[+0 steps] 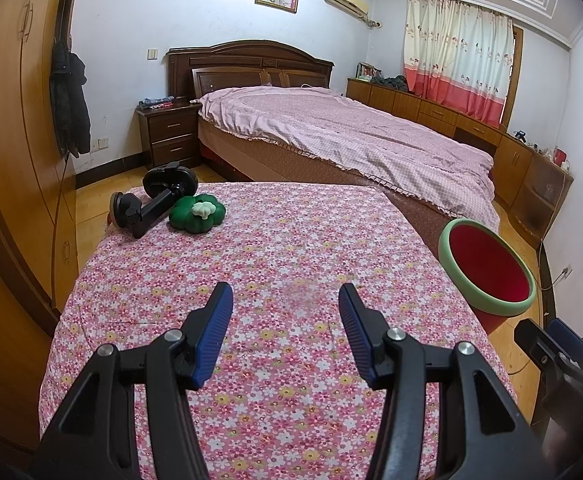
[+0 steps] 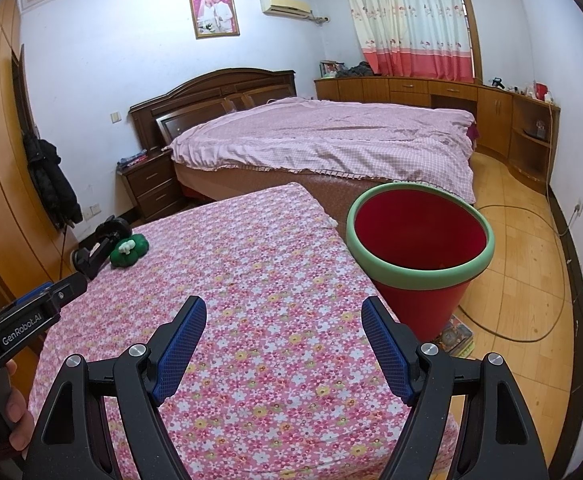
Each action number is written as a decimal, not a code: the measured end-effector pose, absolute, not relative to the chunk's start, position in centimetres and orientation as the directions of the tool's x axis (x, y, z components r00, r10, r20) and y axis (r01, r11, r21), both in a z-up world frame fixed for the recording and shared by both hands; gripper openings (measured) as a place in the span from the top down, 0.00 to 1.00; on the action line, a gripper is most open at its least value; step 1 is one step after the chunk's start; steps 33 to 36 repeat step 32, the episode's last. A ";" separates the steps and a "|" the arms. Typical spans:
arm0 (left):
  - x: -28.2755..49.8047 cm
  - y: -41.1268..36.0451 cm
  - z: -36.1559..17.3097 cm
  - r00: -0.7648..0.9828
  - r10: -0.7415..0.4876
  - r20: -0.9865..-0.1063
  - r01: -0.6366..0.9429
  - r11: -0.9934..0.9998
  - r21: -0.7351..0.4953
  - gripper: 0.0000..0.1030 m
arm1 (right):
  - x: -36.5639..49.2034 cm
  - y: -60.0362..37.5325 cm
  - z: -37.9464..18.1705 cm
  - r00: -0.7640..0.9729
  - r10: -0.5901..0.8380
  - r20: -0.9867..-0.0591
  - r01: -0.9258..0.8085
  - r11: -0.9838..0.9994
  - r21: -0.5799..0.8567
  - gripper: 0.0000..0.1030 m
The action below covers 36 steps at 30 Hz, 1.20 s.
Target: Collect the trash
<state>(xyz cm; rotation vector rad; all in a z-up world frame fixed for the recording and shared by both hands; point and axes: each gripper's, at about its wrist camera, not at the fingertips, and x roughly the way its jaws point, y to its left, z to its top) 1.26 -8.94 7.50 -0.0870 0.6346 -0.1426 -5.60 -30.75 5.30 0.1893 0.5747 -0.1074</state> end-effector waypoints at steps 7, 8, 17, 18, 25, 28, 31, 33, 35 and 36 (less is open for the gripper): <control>1.3 -8.9 7.5 0.796 -0.159 -0.584 0.106 0.987 -0.125 0.47 | -5.6 -30.7 5.3 0.834 -0.047 -0.549 0.153 0.977 0.148 0.22; 1.3 -8.9 7.5 0.796 -0.159 -0.584 0.106 0.987 -0.124 0.47 | -5.6 -30.6 5.3 0.834 -0.047 -0.550 0.153 0.977 0.148 0.22; 1.2 -9.0 7.5 0.798 -0.158 -0.582 0.105 0.987 -0.123 0.47 | -5.6 -30.6 5.3 0.834 -0.048 -0.549 0.153 0.977 0.147 0.22; 1.2 -9.0 7.5 0.798 -0.158 -0.582 0.105 0.987 -0.123 0.47 | -5.6 -30.6 5.3 0.834 -0.048 -0.549 0.153 0.977 0.147 0.22; 1.2 -8.9 7.5 0.796 -0.157 -0.584 0.104 0.987 -0.124 0.47 | -5.6 -30.6 5.3 0.834 -0.048 -0.550 0.154 0.977 0.149 0.22; 1.1 -8.8 7.5 0.796 -0.152 -0.585 0.097 0.988 -0.123 0.47 | -5.5 -30.5 5.2 0.832 -0.045 -0.552 0.152 0.977 0.149 0.22; 1.1 -8.6 7.6 0.797 -0.149 -0.585 0.092 0.988 -0.125 0.47 | -5.5 -30.2 5.1 0.831 -0.044 -0.554 0.148 0.978 0.145 0.22; 1.2 -8.5 7.6 0.797 -0.148 -0.586 0.092 0.988 -0.126 0.47 | -5.5 -30.2 5.1 0.831 -0.044 -0.555 0.147 0.979 0.144 0.22; 1.2 -8.5 7.6 0.797 -0.148 -0.586 0.092 0.988 -0.126 0.47 | -5.5 -30.2 5.1 0.831 -0.044 -0.555 0.147 0.979 0.144 0.22; 1.2 -8.5 7.6 0.797 -0.148 -0.586 0.092 0.988 -0.126 0.47 | -5.5 -30.2 5.1 0.831 -0.044 -0.555 0.147 0.979 0.144 0.22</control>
